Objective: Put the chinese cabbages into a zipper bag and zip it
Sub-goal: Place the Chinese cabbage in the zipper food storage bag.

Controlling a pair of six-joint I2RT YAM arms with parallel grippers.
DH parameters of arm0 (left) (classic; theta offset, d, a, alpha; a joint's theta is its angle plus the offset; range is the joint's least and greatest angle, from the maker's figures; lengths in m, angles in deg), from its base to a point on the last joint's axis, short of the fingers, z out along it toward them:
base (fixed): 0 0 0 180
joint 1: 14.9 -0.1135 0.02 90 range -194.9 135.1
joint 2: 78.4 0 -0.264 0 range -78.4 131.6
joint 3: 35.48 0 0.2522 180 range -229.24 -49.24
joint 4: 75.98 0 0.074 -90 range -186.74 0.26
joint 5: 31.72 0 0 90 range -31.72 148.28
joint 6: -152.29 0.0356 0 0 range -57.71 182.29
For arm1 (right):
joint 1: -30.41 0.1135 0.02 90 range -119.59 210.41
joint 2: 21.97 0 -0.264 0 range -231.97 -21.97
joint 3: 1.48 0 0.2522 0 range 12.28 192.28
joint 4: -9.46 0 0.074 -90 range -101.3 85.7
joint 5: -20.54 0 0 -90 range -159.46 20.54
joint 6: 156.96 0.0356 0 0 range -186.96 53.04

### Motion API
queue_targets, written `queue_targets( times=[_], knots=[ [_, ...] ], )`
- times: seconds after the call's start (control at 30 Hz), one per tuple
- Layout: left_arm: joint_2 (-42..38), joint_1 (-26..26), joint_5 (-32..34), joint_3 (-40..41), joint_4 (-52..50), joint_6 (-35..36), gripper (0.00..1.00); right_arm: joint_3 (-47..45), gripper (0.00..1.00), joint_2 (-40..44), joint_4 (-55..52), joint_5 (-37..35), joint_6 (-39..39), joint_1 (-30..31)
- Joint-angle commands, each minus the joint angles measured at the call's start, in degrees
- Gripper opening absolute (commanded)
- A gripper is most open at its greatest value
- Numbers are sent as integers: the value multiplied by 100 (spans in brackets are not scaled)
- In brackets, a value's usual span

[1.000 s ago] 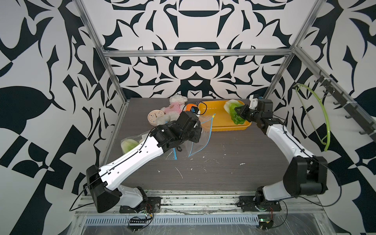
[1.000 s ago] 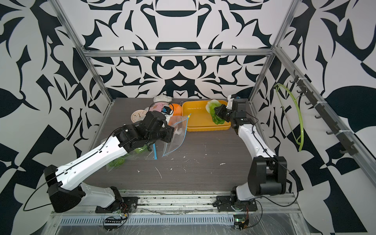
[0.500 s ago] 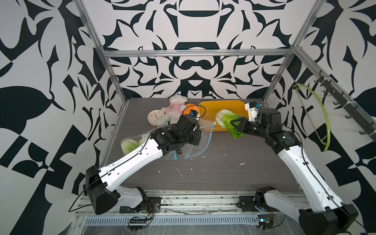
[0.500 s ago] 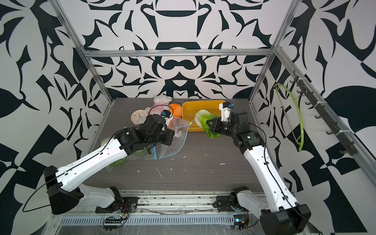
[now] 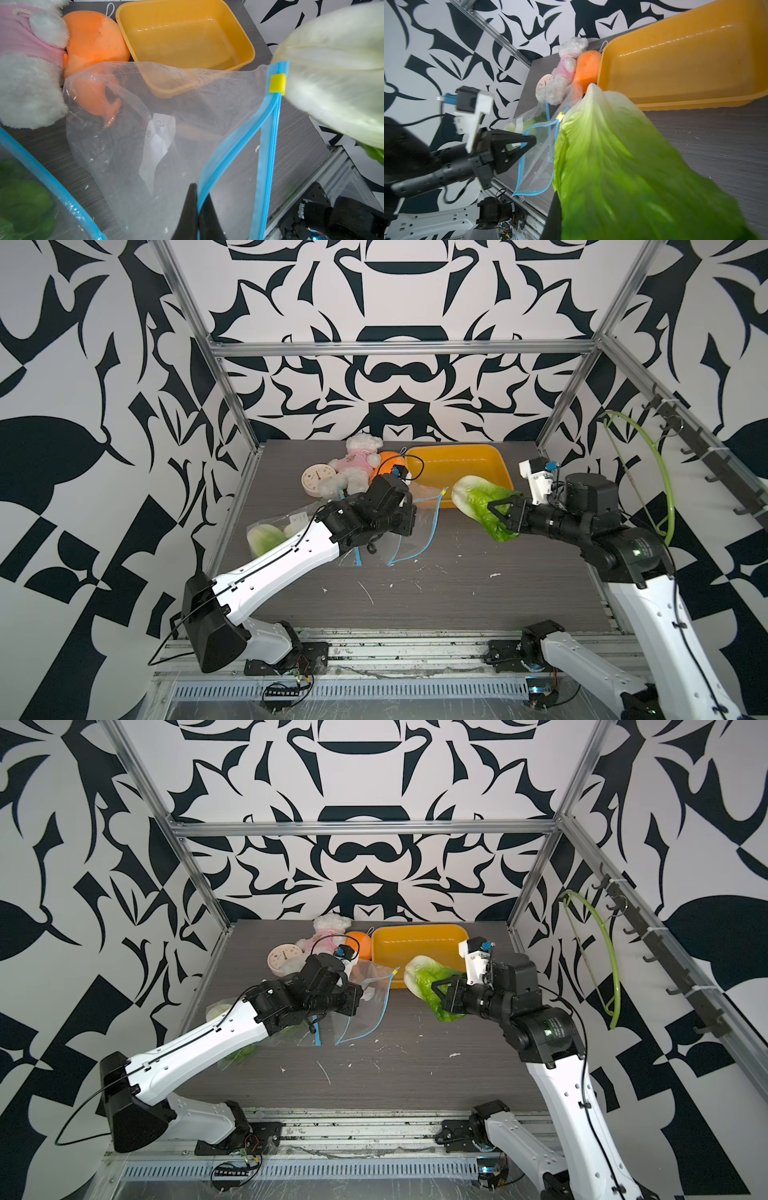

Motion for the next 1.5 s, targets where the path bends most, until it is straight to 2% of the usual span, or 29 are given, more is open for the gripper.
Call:
queue_targets(
  times=[0.0, 0.1, 0.3, 0.6, 0.8, 0.97, 1.07, 1.27, 1.47],
  knots=[
    [158, -24, -13, -169, 139, -155, 0, 545, 0, -31, -40, 654, -191, 24],
    [263, -24, 98, -295, 117, -244, 0, 667, 0, -65, 143, 1183, 36, 31],
    [379, -24, 216, -438, 217, -333, 0, 209, 0, -62, 985, 2056, 653, 24],
    [339, -24, 281, -544, 307, -372, 0, -358, 0, -64, 812, 1973, 379, 33],
    [156, -24, 211, -562, 340, -311, 0, -379, 0, -193, 263, 1437, -109, 72],
    [90, -24, -63, -654, 351, -240, 0, -81, 0, -388, -378, 672, -462, 360],
    [97, -15, -191, -667, 382, -222, 0, 63, 0, -441, -414, 536, -393, 646],
    [194, 2, -217, -762, 360, -251, 0, 139, 0, -525, 202, 646, 111, 1240],
    [211, 2, -237, -826, 341, -267, 0, 233, 0, -854, -256, -418, 4, 1889]
  ],
)
